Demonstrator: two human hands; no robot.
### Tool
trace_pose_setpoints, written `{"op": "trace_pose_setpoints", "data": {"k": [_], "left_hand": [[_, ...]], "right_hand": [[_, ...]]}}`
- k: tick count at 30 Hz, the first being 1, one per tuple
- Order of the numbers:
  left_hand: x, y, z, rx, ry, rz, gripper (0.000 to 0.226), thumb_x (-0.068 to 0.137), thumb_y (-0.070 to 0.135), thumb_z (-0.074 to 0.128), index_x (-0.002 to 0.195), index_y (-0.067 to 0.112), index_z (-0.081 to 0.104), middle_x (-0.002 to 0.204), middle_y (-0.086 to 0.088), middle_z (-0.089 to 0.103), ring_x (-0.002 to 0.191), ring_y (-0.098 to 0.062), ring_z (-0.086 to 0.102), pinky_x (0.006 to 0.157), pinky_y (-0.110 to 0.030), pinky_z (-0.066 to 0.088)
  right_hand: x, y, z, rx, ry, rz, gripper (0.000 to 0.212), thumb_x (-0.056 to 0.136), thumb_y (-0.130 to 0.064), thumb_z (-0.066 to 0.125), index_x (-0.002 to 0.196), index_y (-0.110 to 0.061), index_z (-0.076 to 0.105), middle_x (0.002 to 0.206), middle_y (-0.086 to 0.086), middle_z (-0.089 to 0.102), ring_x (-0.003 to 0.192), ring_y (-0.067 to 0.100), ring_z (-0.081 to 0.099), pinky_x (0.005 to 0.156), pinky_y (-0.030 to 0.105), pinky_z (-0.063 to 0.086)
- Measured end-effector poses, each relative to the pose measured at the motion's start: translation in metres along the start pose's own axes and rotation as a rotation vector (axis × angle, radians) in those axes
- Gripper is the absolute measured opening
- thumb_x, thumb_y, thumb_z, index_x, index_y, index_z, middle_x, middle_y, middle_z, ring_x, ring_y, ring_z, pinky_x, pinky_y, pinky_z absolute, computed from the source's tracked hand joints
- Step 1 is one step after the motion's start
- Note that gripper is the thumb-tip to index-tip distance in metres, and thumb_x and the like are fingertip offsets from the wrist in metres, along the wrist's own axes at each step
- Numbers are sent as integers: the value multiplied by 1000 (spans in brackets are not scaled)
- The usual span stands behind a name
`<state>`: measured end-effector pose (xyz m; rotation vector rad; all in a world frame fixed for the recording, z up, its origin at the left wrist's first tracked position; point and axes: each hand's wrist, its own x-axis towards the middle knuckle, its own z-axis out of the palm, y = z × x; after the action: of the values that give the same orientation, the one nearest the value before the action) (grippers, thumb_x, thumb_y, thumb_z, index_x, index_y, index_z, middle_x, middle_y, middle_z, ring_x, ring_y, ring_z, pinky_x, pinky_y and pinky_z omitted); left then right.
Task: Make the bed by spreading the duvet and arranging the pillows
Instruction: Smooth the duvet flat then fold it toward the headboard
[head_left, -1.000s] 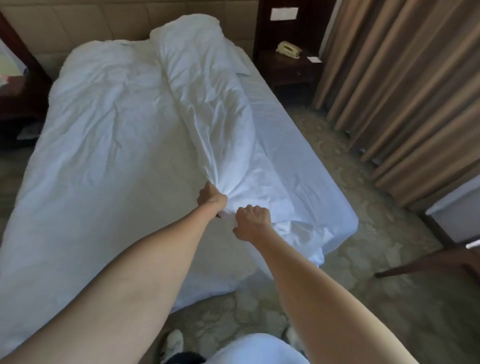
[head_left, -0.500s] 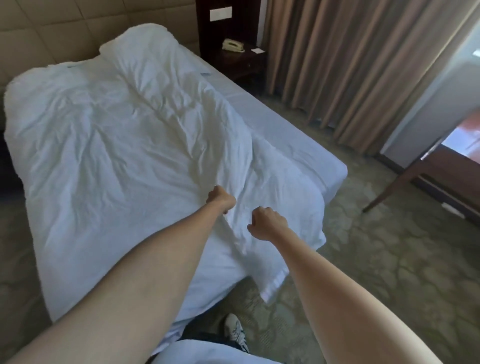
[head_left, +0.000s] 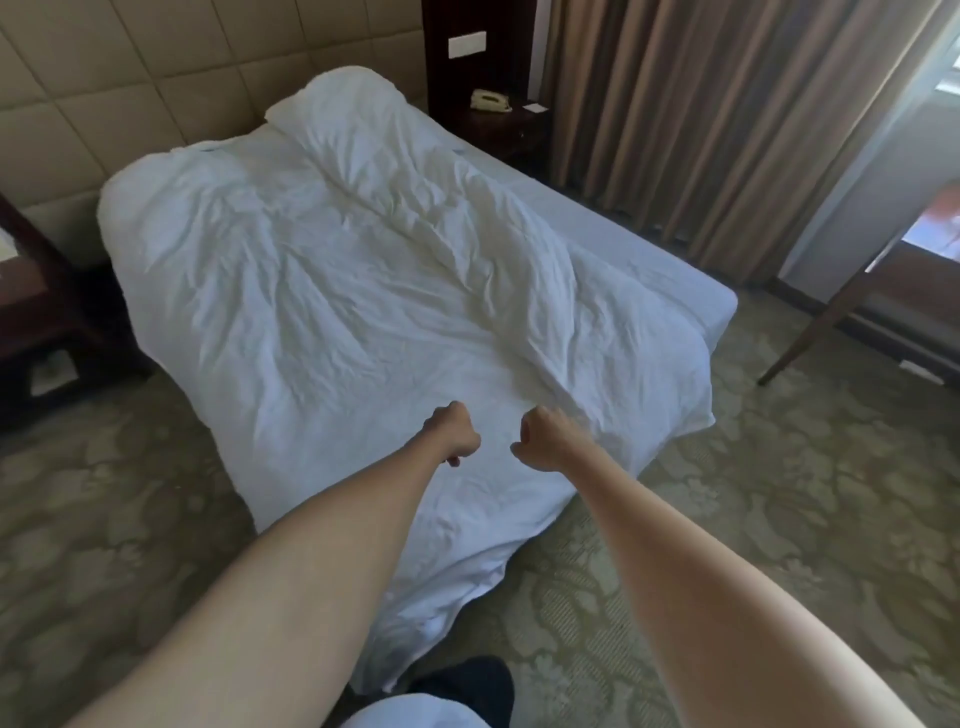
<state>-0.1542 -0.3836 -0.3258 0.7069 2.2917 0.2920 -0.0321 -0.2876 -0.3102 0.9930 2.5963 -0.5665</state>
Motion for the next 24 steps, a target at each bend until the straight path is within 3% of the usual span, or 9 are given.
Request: {"op": "trace_pose_setpoints", "data": {"k": [5, 9, 16, 21, 24], "left_hand": [[-20, -82, -46, 26, 4, 72, 18, 87, 8, 48, 100, 2, 60, 103, -18, 65, 71, -26, 70, 55, -26, 47], [-20, -190, -92, -15, -20, 98, 9, 86, 12, 47, 88, 10, 55, 99, -14, 66, 68, -24, 68, 55, -25, 44], [-10, -384, -222, 18, 33, 44, 15, 87, 10, 44, 73, 12, 50, 93, -18, 67, 67, -26, 70, 54, -25, 45], [20, -436, -307, 10, 72, 60, 13, 90, 13, 45, 78, 11, 49, 91, -13, 63, 71, -27, 69, 61, -30, 49], [35, -443, -336, 30, 85, 88, 13, 92, 13, 45, 82, 10, 52, 89, -12, 61, 69, -27, 67, 61, -29, 49]], "right_hand": [[-14, -86, 21, 34, 9, 59, 18, 87, -29, 59, 100, -16, 59, 93, 1, 48, 82, 26, 54, 68, 32, 42], [5, -187, 50, 52, 12, 79, 17, 85, -31, 60, 97, -19, 60, 95, 2, 51, 82, 26, 55, 72, 31, 44], [49, -393, 80, 71, -48, 11, 12, 86, -27, 60, 91, -16, 61, 82, 4, 64, 79, 25, 68, 71, 32, 53], [87, -483, 55, 53, -19, -8, 13, 89, -27, 59, 91, -14, 61, 76, 3, 64, 74, 22, 69, 67, 30, 53], [111, -500, 40, 30, -14, -9, 12, 89, -27, 59, 88, -16, 60, 72, 2, 65, 71, 19, 67, 62, 28, 52]]}}
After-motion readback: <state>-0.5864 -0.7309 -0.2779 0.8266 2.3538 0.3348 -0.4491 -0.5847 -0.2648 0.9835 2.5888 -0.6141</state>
